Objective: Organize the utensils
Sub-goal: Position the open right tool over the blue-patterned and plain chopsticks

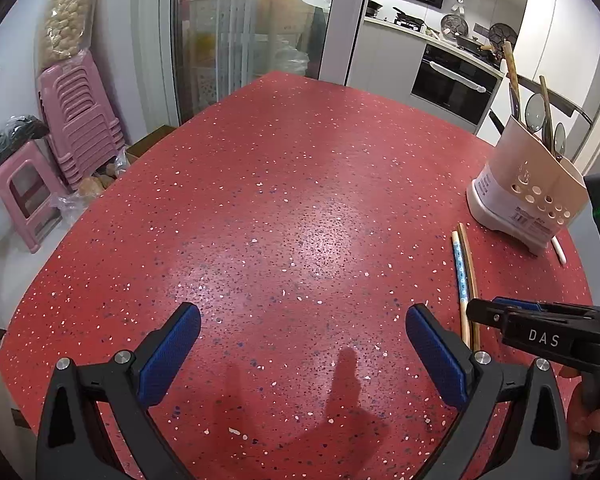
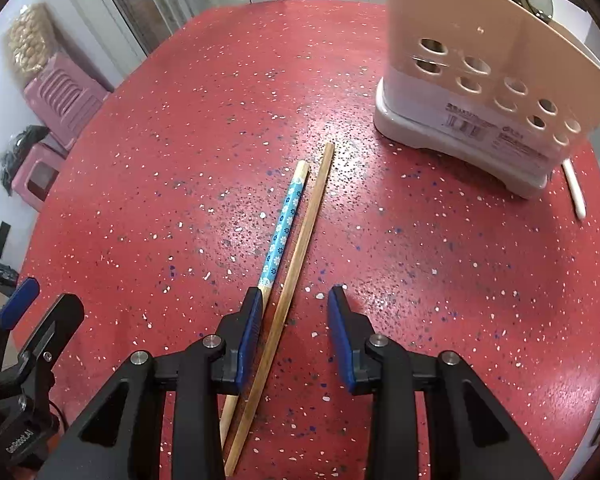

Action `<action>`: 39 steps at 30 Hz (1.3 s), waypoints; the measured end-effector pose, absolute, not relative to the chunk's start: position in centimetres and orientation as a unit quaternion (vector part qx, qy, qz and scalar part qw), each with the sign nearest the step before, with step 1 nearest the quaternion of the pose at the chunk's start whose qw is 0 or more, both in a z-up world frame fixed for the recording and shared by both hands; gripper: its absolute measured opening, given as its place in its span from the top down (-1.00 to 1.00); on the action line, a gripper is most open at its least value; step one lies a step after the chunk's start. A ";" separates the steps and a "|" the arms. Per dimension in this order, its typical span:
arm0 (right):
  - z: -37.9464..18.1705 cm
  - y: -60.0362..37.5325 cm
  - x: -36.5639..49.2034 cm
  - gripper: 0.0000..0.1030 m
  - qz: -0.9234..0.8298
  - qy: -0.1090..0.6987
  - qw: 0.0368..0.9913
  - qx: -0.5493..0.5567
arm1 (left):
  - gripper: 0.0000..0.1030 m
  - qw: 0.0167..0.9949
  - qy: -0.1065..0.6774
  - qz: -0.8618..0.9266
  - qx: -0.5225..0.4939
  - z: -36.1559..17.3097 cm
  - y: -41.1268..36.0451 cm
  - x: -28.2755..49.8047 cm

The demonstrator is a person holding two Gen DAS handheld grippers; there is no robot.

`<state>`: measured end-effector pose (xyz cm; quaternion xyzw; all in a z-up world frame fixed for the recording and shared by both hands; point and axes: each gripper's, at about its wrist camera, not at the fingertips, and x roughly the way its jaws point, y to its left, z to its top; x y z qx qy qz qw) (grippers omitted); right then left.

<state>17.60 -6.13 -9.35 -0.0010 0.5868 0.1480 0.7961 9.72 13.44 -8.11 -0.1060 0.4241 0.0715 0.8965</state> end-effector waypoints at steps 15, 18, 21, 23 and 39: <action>-9.4 -5.5 18.4 0.28 0.139 0.596 0.791 0.009 | -1.00 0.896 0.421 0.080 -0.118 -8.1 14.2 9.6; -9.7 -5.1 18.7 0.28 0.141 0.598 0.789 0.013 | -1.00 0.897 0.421 0.076 -0.115 -8.1 14.0 9.6; -9.8 -4.5 18.9 0.31 0.148 0.597 0.788 0.010 | -1.00 0.897 0.421 0.076 -0.114 -8.0 13.9 9.4; -9.8 -4.6 18.8 0.32 0.156 0.596 0.787 0.033 | -1.00 0.897 0.419 0.078 -0.117 -7.9 14.1 9.2; -10.1 -4.8 19.6 0.34 0.134 0.600 0.788 0.035 | -1.00 0.899 0.413 0.076 -0.127 -7.8 14.8 8.7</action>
